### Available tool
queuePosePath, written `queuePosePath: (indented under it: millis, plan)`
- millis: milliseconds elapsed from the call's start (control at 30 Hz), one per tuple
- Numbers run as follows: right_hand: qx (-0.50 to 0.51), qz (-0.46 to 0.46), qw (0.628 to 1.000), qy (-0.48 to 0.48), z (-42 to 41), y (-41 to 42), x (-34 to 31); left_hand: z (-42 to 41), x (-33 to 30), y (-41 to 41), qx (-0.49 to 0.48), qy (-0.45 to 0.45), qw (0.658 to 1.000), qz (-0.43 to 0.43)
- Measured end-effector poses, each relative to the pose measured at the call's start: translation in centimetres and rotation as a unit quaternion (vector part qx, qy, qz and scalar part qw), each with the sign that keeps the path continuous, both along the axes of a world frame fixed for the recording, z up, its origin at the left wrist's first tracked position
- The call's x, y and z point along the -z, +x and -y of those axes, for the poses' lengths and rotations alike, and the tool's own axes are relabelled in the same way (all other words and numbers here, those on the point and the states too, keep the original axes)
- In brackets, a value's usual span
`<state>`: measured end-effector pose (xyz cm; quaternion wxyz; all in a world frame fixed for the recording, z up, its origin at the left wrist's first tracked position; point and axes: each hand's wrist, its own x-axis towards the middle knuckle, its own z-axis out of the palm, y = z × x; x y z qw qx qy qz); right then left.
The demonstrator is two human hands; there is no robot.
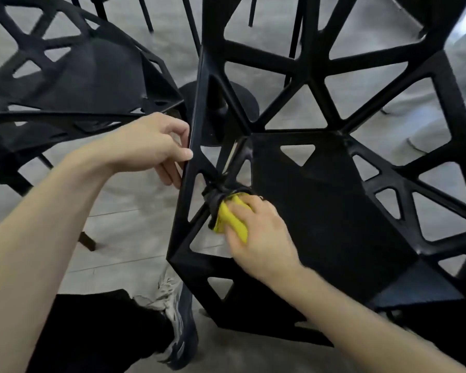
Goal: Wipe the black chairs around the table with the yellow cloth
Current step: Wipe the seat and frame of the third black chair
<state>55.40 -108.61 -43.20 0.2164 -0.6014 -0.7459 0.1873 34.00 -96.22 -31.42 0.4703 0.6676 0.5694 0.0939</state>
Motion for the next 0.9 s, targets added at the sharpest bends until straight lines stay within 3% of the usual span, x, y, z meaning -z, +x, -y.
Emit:
queuePosePath:
  millis: [100,167,200,333,433,567,667,800,900]
  plan:
    - [0.092,0.032,0.995,0.018,-6.7,1.4,0.4,0.5,0.2,0.0,-0.007,0.018,1.0,0.014]
    - [0.2,0.008,0.98,-0.013,-9.0,-0.3,0.2,1.3,0.8,-0.3,-0.027,0.034,0.999,0.027]
    - [0.2,-0.008,0.98,-0.01,-8.3,-1.7,0.3,1.6,1.1,-0.4,-0.039,0.04,0.998,0.033]
    - [0.02,-0.081,0.996,-0.015,-1.6,-0.3,-0.7,2.4,2.1,-1.3,-0.076,0.034,0.994,0.067]
    - [0.078,-0.13,0.988,-0.016,-5.3,2.5,-4.1,3.0,2.4,-1.7,-0.092,0.02,0.99,0.108]
    - [0.153,-0.201,0.958,0.136,-14.8,-1.0,-10.4,3.7,2.5,-2.7,-0.078,-0.045,0.981,0.172]
    - [0.101,-0.163,0.971,0.146,-16.3,-5.0,-11.3,4.1,3.0,-2.9,-0.085,-0.056,0.976,0.191]
    - [-0.008,-0.164,0.973,0.165,-5.9,-6.0,-7.3,3.8,4.0,-3.1,-0.117,-0.039,0.975,0.187]
    - [0.014,-0.153,0.972,0.18,-10.2,-5.1,-9.1,3.8,4.3,-3.1,-0.098,-0.048,0.975,0.195]
